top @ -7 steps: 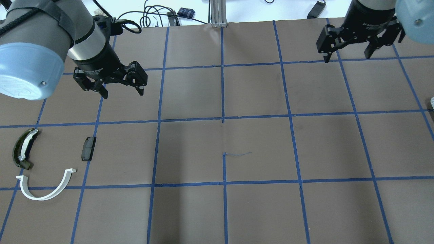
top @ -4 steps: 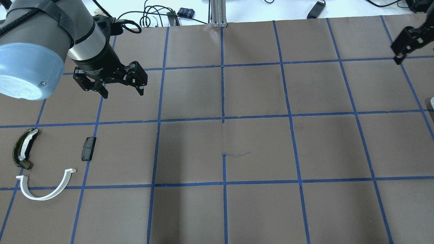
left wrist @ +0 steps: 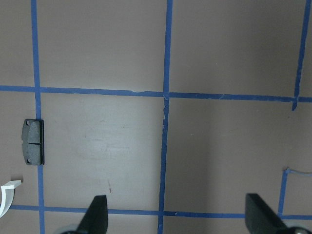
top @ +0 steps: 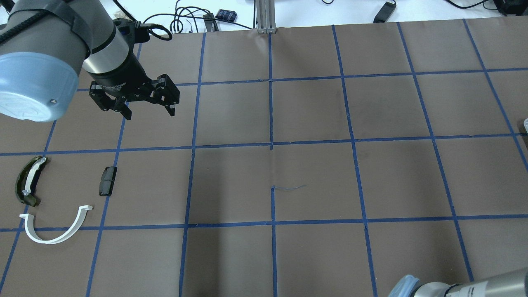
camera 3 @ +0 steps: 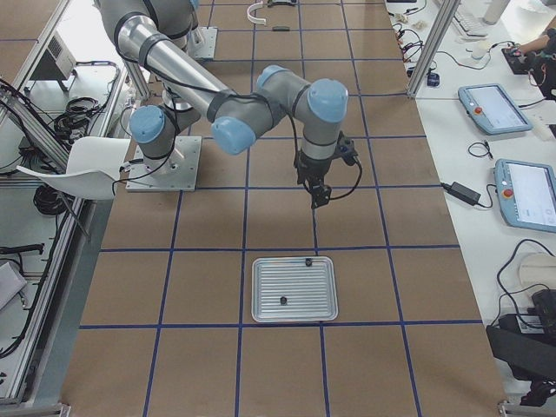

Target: Place bearing gear from tray to pile

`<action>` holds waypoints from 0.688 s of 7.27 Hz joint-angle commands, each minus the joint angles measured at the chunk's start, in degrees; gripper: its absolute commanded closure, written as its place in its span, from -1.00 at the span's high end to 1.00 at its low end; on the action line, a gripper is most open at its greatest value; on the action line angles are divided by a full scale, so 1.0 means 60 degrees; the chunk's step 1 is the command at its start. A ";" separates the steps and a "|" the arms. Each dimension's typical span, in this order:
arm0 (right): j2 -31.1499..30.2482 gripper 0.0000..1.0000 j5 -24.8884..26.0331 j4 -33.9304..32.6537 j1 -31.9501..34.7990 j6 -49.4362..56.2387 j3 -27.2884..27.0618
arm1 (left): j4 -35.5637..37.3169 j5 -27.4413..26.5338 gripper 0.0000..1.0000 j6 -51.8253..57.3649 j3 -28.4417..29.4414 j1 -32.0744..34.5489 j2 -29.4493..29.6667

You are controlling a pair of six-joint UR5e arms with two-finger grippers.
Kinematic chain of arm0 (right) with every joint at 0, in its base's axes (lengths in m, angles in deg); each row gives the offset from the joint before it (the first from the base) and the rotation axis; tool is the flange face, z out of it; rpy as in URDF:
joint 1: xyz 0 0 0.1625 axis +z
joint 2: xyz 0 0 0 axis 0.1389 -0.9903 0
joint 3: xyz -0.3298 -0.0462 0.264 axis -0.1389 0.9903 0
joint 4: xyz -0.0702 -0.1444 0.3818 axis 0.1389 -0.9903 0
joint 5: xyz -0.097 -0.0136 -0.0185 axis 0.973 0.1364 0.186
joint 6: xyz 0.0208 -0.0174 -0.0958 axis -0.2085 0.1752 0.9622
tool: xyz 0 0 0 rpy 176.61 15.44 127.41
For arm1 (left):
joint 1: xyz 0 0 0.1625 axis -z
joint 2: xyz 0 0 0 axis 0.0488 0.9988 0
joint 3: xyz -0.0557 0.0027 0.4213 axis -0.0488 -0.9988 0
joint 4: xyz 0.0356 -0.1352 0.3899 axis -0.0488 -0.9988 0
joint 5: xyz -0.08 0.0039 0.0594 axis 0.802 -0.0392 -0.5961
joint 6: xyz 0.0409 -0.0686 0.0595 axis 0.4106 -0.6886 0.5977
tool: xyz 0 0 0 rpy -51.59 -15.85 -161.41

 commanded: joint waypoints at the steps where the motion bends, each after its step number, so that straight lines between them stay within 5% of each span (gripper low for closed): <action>1: 0.1313 0.85 -0.0448 -0.1234 -0.1647 0.2402 -0.0028 | 0.0000 -0.0014 1.00 0.0001 0.0003 0.0000 0.0004; 5: 0.3133 0.78 -0.0789 -0.2337 -0.2460 0.2644 -0.0057 | 0.0000 -0.0088 1.00 -0.0014 -0.0026 0.0014 0.0019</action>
